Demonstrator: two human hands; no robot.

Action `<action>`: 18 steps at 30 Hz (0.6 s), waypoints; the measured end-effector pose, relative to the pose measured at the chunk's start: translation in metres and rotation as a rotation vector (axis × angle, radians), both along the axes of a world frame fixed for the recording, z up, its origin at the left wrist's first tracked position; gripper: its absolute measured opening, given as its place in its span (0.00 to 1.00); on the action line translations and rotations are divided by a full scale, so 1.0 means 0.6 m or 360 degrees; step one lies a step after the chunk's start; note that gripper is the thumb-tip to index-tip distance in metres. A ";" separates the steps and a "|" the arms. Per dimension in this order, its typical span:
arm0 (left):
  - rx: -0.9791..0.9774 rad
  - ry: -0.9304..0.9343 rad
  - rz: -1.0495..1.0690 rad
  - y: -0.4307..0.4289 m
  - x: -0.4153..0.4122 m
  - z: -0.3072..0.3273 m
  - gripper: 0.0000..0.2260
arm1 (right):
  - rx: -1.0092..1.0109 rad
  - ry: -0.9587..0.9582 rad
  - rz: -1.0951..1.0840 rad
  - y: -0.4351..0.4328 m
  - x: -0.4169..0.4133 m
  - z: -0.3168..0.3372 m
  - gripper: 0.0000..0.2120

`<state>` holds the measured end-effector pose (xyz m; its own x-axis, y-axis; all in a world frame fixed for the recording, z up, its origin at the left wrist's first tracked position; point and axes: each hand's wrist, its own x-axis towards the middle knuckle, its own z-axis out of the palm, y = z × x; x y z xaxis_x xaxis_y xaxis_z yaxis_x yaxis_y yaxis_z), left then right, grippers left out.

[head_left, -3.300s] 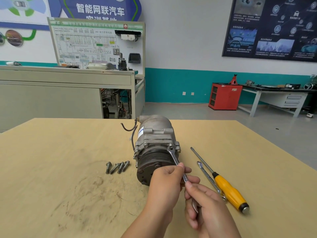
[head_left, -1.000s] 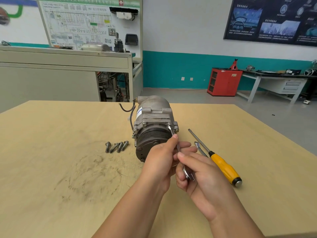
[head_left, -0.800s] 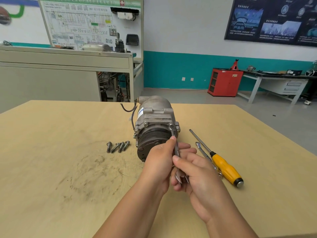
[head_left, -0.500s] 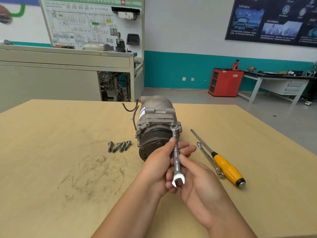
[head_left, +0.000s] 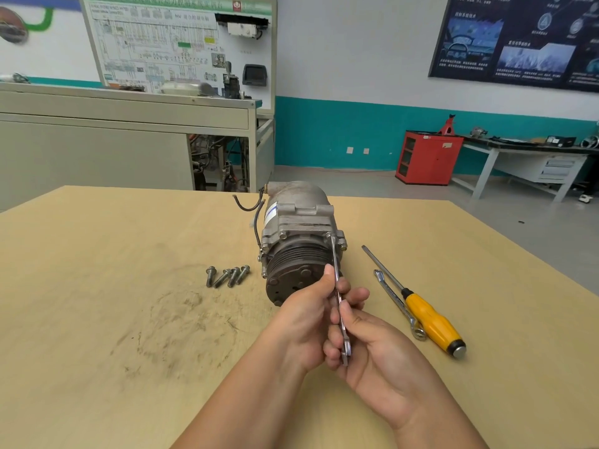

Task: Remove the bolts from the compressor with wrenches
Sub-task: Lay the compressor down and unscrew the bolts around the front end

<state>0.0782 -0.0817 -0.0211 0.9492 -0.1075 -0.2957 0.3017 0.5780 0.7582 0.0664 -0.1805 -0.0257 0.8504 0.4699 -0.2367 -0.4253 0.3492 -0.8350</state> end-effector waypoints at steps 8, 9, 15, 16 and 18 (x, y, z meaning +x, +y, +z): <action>0.0555 -0.0284 0.0244 -0.021 -0.001 0.007 0.16 | -0.0271 -0.0329 -0.0313 -0.019 0.003 0.005 0.11; 0.0556 -0.0284 0.0237 -0.023 -0.002 0.011 0.16 | -0.0348 -0.0403 -0.0356 -0.020 0.004 0.007 0.11; 0.0169 -0.0160 0.0121 -0.020 -0.002 0.023 0.14 | -0.0117 -0.0190 -0.0137 -0.027 0.008 0.022 0.14; 0.0119 -0.0148 0.0095 -0.019 -0.003 0.023 0.14 | -0.0010 -0.0101 -0.0058 -0.029 0.009 0.025 0.14; 0.0031 -0.0128 0.0037 -0.016 -0.005 0.025 0.13 | 0.0151 0.0032 0.0035 -0.028 0.011 0.026 0.12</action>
